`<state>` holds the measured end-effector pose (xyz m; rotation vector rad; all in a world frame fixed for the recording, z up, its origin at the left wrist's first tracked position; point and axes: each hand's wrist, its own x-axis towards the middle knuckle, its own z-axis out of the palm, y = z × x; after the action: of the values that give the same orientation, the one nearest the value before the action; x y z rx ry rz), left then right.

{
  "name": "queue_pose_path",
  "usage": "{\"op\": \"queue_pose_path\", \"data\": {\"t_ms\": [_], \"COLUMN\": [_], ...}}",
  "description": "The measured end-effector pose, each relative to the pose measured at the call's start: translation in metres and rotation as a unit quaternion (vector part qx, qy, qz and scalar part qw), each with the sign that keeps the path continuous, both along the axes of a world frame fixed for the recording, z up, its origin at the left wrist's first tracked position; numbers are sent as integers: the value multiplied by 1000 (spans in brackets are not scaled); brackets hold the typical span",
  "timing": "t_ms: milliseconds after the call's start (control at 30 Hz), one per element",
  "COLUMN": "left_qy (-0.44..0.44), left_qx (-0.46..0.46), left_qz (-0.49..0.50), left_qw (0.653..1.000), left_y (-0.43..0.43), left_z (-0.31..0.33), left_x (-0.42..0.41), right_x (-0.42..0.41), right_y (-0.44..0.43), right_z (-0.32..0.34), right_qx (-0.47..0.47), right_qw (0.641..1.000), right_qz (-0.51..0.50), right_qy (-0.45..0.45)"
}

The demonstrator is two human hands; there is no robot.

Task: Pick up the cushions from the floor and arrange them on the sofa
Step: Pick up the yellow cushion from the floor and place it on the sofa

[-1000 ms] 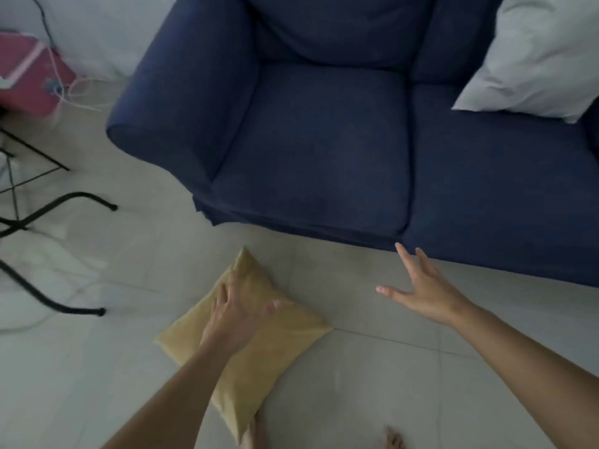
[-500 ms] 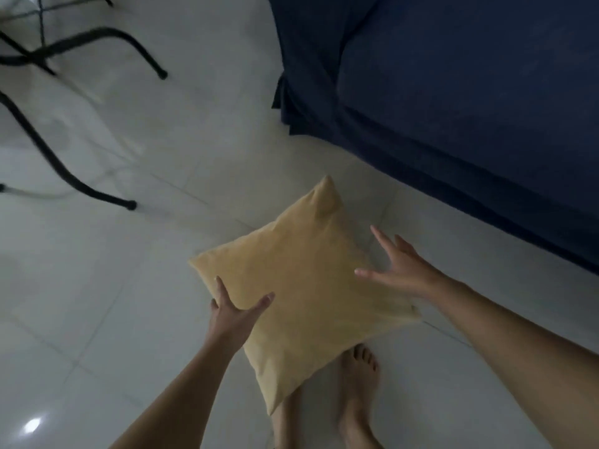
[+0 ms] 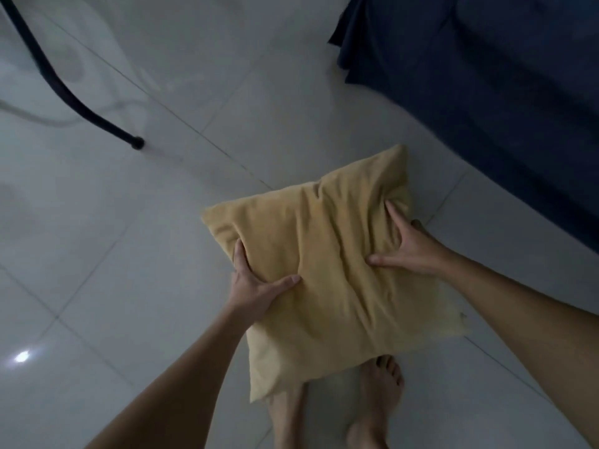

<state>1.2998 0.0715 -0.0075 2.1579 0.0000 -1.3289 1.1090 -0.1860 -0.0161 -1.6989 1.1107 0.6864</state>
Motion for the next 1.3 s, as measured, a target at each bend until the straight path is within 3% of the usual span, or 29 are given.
{"op": "queue_pose_path", "data": {"t_ms": [333,600,800,1067,1300], "left_qy": [-92,-197,-230,-229,-243], "left_qx": [-62,-176,-251,-299,-320], "left_qz": [-208,-347,-383,-393,-399], "left_qw": [972,900,859,839,824], "left_y": [-124,-289,-418,-552,-647], "left_z": [303,500,548,540,527], "left_x": [48,34,-25,-86,-90], "right_x": [-43,-97,-160,-219,-219], "right_y": [-32,-116,-202,-323,-410], "right_z": [325,512,553,545,529], "right_qx": [-71,-205,-270,-303,-328], "right_qw": [979,928,889,865,845], "right_qz": [-169,-271,-323,-346,-361], "right_qy": [-93,-155,-182,-199,-219]}}
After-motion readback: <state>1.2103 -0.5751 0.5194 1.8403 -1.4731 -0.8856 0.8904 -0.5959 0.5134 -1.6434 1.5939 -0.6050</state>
